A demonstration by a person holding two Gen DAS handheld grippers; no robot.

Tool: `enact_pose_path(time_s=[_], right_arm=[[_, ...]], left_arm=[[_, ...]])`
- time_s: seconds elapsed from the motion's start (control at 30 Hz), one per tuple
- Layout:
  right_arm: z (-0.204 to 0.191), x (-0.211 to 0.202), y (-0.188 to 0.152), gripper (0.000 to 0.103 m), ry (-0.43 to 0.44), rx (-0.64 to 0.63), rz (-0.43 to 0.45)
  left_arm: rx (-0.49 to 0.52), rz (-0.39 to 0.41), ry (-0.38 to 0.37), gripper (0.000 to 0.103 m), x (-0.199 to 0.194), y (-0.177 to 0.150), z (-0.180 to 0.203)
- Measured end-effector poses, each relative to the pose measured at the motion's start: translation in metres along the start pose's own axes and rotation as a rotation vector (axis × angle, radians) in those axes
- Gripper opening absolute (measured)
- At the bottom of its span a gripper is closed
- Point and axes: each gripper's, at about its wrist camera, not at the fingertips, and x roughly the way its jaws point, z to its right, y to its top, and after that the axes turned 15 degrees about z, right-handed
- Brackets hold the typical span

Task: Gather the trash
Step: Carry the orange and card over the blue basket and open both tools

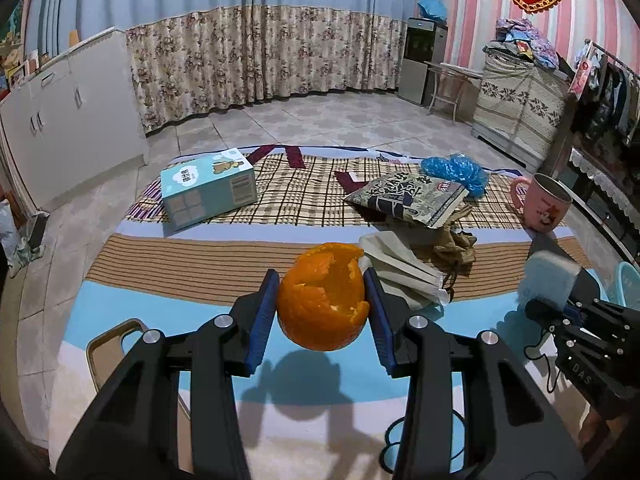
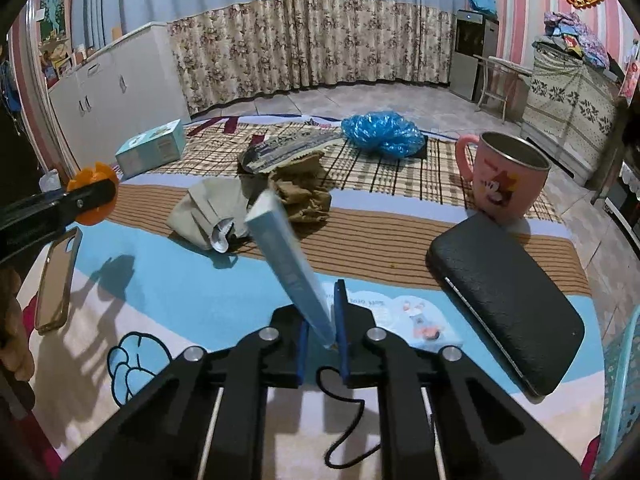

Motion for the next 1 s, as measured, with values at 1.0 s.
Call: enact_pose_path(time_s=[1.0], right_arm=[[0.135,-0.135,-0.003,0.008,-0.190,0.116,0.137]], left_arm=[[0.106,0.023,-0.197,0.042,-0.040,0.002,0.124]])
